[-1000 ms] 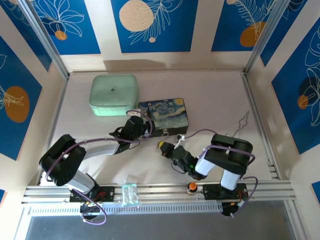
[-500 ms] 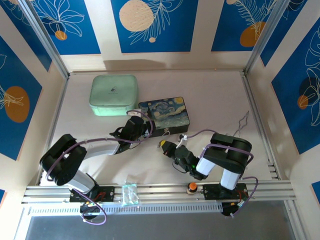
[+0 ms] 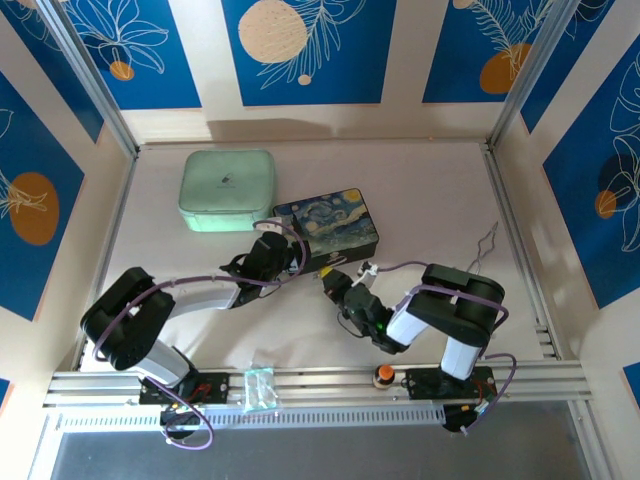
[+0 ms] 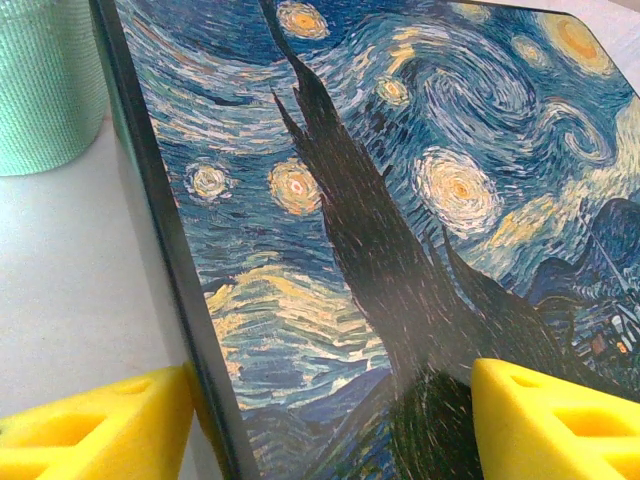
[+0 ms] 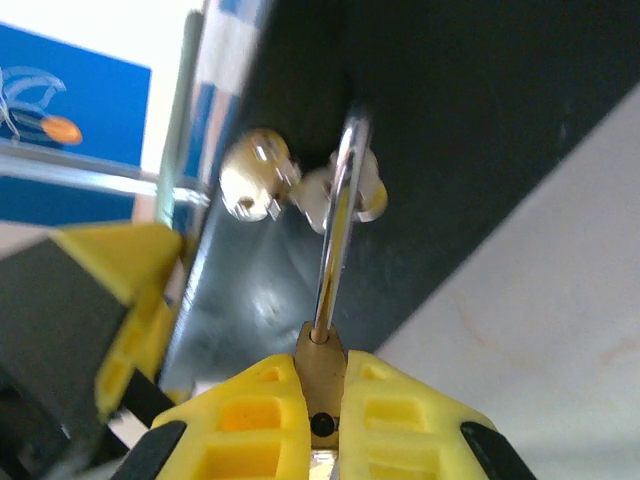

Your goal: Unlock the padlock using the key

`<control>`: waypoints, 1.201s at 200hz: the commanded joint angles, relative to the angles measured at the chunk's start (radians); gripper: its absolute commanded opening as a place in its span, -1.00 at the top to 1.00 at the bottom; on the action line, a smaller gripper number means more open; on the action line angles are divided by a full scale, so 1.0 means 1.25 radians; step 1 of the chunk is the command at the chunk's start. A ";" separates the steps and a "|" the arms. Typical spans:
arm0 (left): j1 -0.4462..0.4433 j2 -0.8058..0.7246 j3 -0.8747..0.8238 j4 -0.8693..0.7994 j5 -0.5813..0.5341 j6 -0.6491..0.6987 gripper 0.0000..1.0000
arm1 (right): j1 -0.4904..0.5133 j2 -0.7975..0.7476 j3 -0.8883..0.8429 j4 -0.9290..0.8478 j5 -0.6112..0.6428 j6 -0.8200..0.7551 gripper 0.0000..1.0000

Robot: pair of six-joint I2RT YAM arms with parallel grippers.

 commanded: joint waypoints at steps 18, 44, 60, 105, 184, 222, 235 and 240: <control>0.002 0.052 -0.056 -0.209 -0.029 0.043 -0.42 | -0.019 -0.024 0.022 -0.039 0.119 0.035 1.00; 0.002 0.055 -0.056 -0.210 -0.033 0.045 -0.42 | -0.055 -0.025 0.003 -0.035 0.103 0.049 1.00; 0.002 0.056 -0.054 -0.213 -0.036 0.047 -0.42 | -0.075 -0.034 -0.014 -0.006 0.089 0.015 1.00; 0.004 0.065 -0.047 -0.214 -0.040 0.048 -0.42 | -0.127 -0.104 -0.037 -0.067 -0.001 -0.044 1.00; 0.015 0.055 -0.022 -0.222 -0.039 0.067 -0.42 | -0.239 -0.287 -0.129 -0.256 -0.281 -0.085 1.00; 0.015 0.060 -0.010 -0.210 -0.034 0.067 -0.42 | -0.262 -0.556 -0.183 -0.533 -0.290 -0.118 1.00; 0.015 0.070 -0.005 -0.202 -0.027 0.065 -0.42 | -0.282 -0.660 -0.206 -0.621 -0.298 -0.122 1.00; 0.015 0.074 -0.003 -0.199 -0.023 0.064 -0.42 | -0.290 -0.690 -0.206 -0.647 -0.303 -0.125 1.00</control>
